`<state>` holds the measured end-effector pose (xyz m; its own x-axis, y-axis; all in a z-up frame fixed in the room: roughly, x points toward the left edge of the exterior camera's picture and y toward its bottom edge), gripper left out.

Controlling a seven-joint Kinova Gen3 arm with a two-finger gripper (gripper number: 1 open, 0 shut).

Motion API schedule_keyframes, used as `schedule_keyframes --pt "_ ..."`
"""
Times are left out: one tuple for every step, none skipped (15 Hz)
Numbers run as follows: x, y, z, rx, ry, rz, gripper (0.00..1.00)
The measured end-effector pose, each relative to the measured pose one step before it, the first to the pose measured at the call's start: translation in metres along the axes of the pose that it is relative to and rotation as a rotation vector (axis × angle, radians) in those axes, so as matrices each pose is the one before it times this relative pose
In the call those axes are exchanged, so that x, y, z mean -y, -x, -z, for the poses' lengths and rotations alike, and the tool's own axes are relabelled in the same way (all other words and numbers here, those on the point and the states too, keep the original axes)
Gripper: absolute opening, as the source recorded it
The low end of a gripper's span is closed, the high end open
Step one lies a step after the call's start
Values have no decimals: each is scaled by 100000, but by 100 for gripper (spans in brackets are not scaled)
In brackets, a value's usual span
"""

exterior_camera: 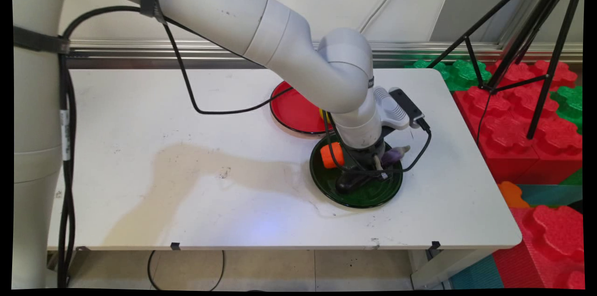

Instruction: Place the picked object on the red plate

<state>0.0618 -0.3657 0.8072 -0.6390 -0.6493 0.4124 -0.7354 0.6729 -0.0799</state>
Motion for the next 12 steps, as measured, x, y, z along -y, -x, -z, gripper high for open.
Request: schedule_keyframes --pt "24 -102 618 -577 -963 470 0" --pt "67 -204 849 -805 -1174 506 0" --pt "75 -127 629 -527 -766 343 0" --pt "147 -207 963 -813 -1079 392 0" --pt "138 -151 915 -619 -885 -9 0" --pt "217 -128 974 -631 -907 -20 0" --pt "153 -76 693 -379 -589 -125 0" --pt "369 -53 1263 -575 -1059 -318 0" --pt "450 10 1312 -408 -969 -488 0" --pt "499 109 1199 -98 -901 -717 0" --pt "349 74 735 -59 -508 -489 0" --pt "611 154 1149 38 -803 -942 0"
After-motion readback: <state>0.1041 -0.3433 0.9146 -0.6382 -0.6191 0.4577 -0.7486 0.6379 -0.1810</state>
